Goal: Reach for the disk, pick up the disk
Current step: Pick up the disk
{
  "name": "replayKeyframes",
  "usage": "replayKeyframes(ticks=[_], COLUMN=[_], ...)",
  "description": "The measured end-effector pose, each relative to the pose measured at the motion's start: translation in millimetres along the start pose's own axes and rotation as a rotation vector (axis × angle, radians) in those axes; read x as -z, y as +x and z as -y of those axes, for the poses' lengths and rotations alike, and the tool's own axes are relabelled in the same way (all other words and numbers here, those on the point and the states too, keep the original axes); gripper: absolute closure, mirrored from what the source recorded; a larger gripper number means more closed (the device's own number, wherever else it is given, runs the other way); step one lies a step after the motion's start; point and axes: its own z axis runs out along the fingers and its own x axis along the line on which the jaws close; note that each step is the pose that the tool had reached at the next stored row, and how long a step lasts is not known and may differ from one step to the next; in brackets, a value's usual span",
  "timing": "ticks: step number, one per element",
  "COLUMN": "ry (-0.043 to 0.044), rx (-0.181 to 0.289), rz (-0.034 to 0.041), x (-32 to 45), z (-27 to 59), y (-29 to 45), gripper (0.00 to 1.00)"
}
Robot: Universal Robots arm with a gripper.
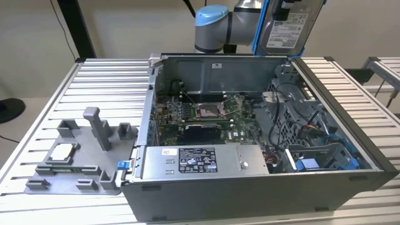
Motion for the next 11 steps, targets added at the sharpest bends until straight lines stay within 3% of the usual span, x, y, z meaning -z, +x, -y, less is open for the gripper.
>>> replayKeyframes(ticks=[5,11], ry=[0.0,-0.0008], rx=[0.0,0.0], rz=[0.0001,0.0], x=[0.1,0.8], z=[0.5,2.6], y=[2.5,11.7], gripper=[1.0,1.0])
